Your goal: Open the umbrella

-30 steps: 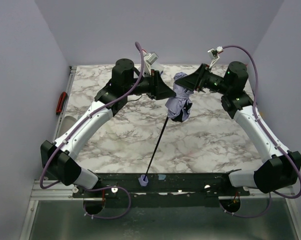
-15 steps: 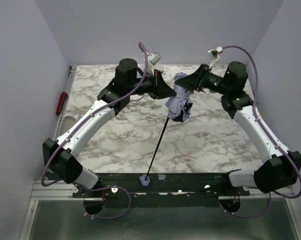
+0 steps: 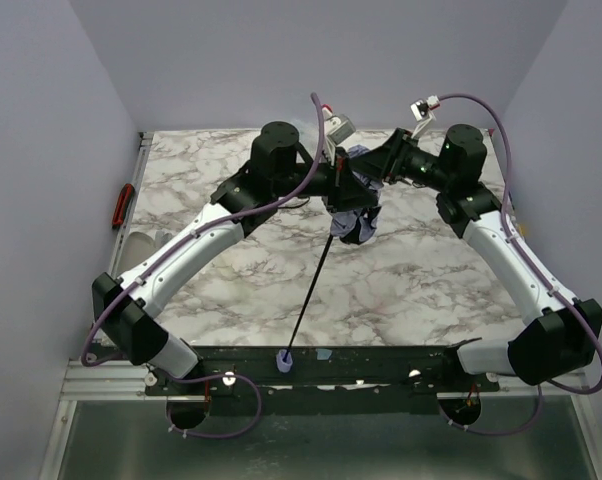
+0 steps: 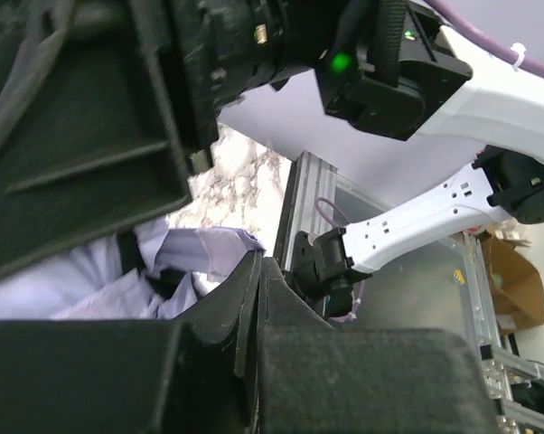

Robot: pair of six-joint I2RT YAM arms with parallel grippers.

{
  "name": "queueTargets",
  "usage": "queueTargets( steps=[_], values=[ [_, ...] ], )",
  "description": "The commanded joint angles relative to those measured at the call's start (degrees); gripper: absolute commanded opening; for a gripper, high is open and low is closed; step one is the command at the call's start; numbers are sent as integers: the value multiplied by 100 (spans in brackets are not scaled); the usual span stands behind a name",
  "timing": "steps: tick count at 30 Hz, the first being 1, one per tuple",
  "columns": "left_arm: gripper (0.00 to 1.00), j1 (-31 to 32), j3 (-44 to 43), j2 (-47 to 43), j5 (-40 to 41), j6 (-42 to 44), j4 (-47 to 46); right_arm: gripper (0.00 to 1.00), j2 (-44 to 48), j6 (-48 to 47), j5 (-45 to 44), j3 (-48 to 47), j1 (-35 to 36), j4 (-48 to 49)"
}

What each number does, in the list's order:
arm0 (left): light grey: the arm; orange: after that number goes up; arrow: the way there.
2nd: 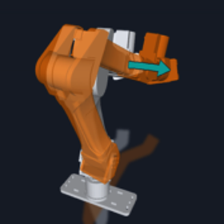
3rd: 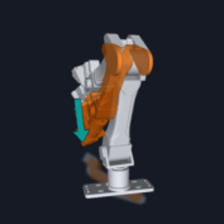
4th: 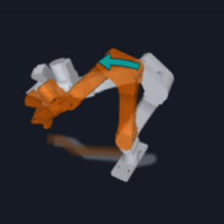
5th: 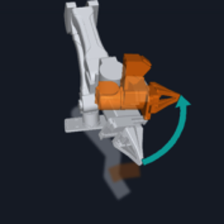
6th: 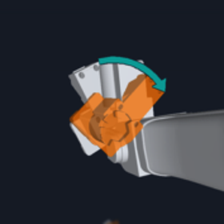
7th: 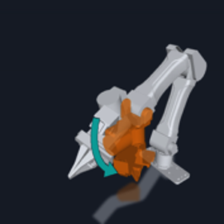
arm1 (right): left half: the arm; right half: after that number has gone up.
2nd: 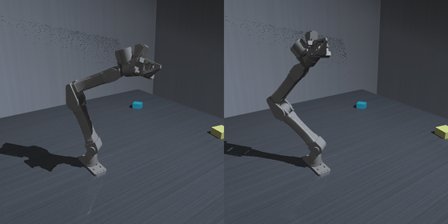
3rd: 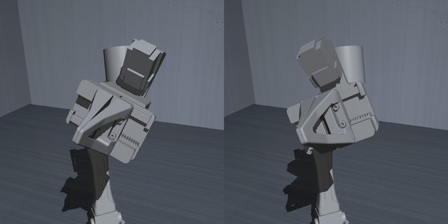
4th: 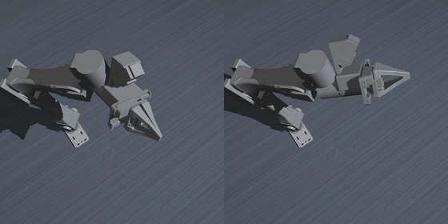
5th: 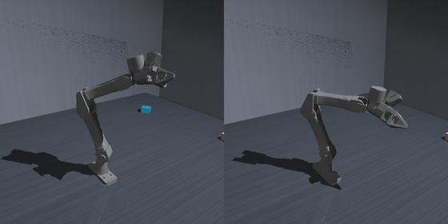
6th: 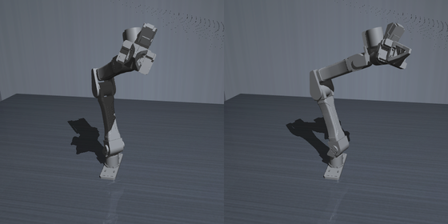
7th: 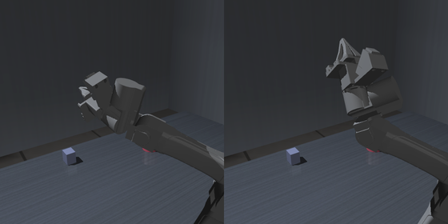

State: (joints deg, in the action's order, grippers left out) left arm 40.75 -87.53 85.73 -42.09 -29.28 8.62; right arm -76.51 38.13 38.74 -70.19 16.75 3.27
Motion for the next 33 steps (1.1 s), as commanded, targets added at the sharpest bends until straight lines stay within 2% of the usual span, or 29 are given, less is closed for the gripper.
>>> queueTargets(
  steps=[1,5,7,11,12,15,17,20,24,28,33],
  values=[
    [0,222,-469,227,-422,361,-27,1,-107,179,-450,-148,39,189],
    [0,240,-508,299,-379,569,118,1,-114,280,-472,-161,34,276],
    [3,236,-659,294,-478,1022,467,1,-92,272,-507,-177,18,276],
    [88,96,-1007,119,-384,2008,1420,1,-65,315,-516,-253,-73,296],
    [96,-24,-973,18,-269,2122,1499,1,-65,324,-517,-281,-105,321],
    [98,-391,-488,-470,161,2425,1245,1,-79,396,-539,-354,-218,332],
    [98,-495,-129,-800,700,2960,1189,1,-88,535,-569,-376,-298,379],
    [98,-525,209,-1058,1139,3579,1432,1,-115,753,-556,-446,-361,463],
    [98,-545,298,-912,1282,3411,2077,1,-179,1028,-627,-579,-391,487],
    [84,-542,725,-861,1132,2969,2044,1,-231,1255,-802,-635,-459,306],
    [78,-542,1062,-754,1030,2710,2019,1,-246,1390,-826,-678,-540,182]
  ],
)
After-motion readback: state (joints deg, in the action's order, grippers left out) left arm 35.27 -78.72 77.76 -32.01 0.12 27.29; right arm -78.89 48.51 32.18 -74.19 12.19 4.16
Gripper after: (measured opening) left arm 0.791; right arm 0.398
